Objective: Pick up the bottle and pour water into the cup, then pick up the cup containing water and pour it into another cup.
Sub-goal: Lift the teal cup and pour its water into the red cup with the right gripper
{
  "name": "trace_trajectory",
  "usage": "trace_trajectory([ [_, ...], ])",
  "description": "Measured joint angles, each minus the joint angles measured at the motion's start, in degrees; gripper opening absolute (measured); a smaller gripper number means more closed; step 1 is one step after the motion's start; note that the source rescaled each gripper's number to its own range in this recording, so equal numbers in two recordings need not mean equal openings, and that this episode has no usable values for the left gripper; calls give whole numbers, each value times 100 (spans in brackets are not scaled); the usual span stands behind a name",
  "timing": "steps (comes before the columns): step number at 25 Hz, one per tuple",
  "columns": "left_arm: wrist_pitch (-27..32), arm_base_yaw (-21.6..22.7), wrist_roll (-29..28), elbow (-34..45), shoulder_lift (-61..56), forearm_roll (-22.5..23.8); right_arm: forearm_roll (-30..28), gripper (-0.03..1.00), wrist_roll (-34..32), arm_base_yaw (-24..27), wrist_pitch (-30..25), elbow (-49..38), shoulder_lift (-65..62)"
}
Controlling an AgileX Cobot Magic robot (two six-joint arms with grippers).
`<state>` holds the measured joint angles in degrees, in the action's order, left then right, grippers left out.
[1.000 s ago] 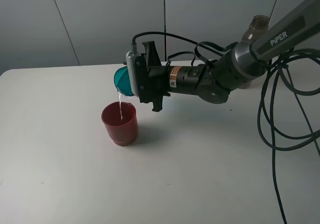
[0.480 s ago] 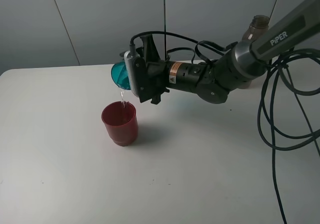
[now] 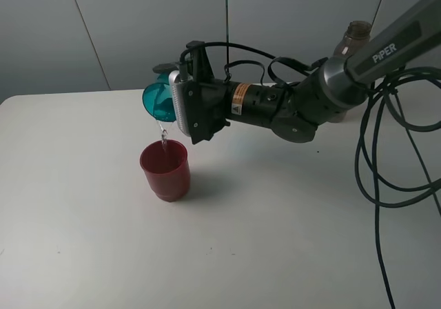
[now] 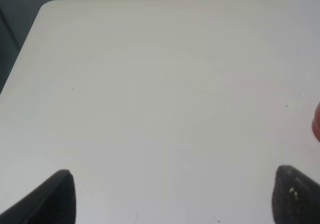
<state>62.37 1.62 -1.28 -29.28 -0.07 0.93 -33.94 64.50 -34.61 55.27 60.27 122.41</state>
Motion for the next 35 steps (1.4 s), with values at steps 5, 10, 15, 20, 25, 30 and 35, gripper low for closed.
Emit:
trace_trajectory([
  [5,0,0,0,0,0,0,0,4,113,0,375,0,0],
  [10,0,0,0,0,0,0,0,4,494,0,486,0,0],
  [15,0,0,0,0,0,0,0,4,936,0,489,0,-2],
  [20,0,0,0,0,0,0,0,4,1364,0,528,0,-2],
  [25,0,0,0,0,0,0,-58,4,1570,0,762,0,-12],
  [30,0,0,0,0,0,0,-133,4,1798,0,878,0,-12],
  [35,0,0,12,0,0,0,-144,4,2017,0,889,0,-12],
])
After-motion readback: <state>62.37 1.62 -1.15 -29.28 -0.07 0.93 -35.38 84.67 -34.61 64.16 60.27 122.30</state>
